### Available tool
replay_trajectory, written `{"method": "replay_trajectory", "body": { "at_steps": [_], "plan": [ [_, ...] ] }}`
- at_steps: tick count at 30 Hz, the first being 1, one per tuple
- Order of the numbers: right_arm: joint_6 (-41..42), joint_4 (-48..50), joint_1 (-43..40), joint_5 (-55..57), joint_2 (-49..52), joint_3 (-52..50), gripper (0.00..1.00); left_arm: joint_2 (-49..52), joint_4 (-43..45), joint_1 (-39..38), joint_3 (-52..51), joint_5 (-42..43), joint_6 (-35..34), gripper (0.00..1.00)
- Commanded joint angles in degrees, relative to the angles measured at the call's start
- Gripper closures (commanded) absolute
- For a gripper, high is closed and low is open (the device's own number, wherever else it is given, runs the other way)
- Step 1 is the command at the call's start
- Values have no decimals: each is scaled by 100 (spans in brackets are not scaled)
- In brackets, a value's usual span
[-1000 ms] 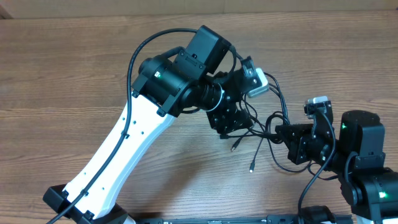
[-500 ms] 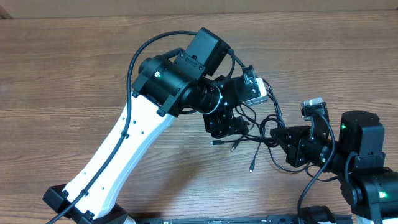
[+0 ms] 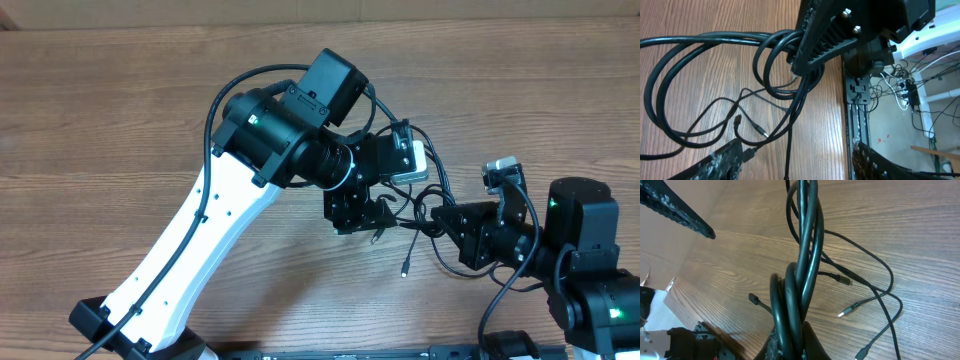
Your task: Untangle cables
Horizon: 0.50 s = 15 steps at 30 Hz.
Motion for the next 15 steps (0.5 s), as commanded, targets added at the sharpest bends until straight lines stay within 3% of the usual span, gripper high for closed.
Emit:
{"method": "replay_trajectory", "body": {
  "at_steps": [1, 5, 15],
  "plan": [
    [7, 166, 15, -374, -22, 72, 96, -114, -7, 11, 96, 313, 415, 30],
    [4, 367, 15, -680, -22, 72, 96, -114, -20, 11, 96, 612, 774, 26],
    [0, 715, 15, -1471, -22, 72, 96, -114, 96, 13, 96, 586, 772, 18]
  ]
}}
